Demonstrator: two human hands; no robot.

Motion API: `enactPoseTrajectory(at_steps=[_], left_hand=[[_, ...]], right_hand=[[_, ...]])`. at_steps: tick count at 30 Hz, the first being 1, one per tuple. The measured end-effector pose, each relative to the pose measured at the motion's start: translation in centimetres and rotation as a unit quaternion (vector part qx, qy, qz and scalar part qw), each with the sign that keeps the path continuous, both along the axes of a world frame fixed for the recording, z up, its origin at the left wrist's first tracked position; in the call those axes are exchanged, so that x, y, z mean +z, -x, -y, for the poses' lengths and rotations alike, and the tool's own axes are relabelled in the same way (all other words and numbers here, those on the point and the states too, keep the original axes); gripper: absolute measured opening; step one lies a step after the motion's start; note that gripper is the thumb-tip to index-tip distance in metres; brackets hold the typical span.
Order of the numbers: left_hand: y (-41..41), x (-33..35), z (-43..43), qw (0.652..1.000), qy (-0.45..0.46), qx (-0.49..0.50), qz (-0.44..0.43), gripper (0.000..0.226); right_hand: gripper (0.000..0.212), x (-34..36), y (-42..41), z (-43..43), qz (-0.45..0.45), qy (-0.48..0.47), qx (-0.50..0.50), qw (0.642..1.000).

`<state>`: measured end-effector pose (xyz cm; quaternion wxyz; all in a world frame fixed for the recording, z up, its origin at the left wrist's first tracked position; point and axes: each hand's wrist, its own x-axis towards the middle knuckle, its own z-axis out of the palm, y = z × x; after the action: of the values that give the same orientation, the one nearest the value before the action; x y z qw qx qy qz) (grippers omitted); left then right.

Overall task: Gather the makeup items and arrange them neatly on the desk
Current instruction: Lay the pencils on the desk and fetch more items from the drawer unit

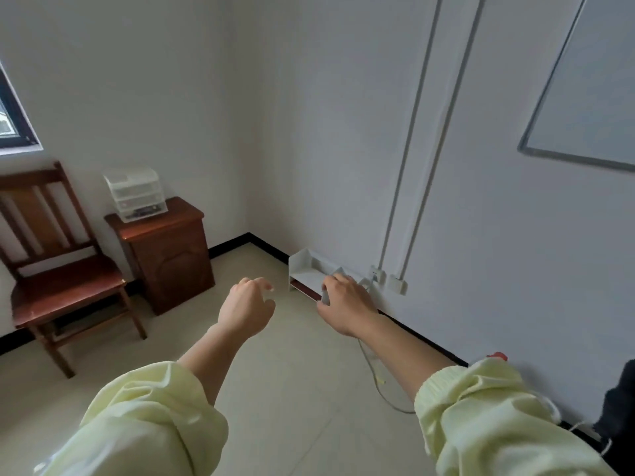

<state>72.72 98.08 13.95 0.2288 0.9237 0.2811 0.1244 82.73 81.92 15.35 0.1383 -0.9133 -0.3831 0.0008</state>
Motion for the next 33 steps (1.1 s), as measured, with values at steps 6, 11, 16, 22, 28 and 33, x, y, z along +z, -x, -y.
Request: enactPoseTrajectory(at_steps=[6,11,16,22,28,33], left_hand=[[-5.7,0.0,-9.1,0.999,-0.006,0.036,-0.004,0.036],[-10.2,-0.7,-18.7,0.999,-0.014,0.052,-0.004,0.035],[-14.3,-1.2,-30.0,0.998,-0.028,0.055,0.0,0.036],[-18.5,-0.4,-44.3,0.997,-0.035,0.061,-0.013,0.036],[-22.1,-1.0,-55.1,0.997,-0.022,0.076,-0.023,0.037],[-26.3,-3.2,-64.6,0.995,-0.018,0.091,-0.031,0.039]], right_hand=[[0.022,-0.1,-6.5,-9.7,-0.002,0.017,0.042,0.999],[0.027,-0.9,-11.6,-19.7,-0.002,0.017,0.068,0.998],[0.028,-1.2,-15.8,-31.0,-0.005,0.007,0.064,0.998],[0.028,-0.7,-20.2,-45.6,-0.022,0.006,0.061,0.998],[0.028,-1.4,-24.3,-57.1,-0.016,0.035,0.076,0.996],[0.032,-3.4,-29.4,-67.4,-0.011,0.057,0.101,0.993]])
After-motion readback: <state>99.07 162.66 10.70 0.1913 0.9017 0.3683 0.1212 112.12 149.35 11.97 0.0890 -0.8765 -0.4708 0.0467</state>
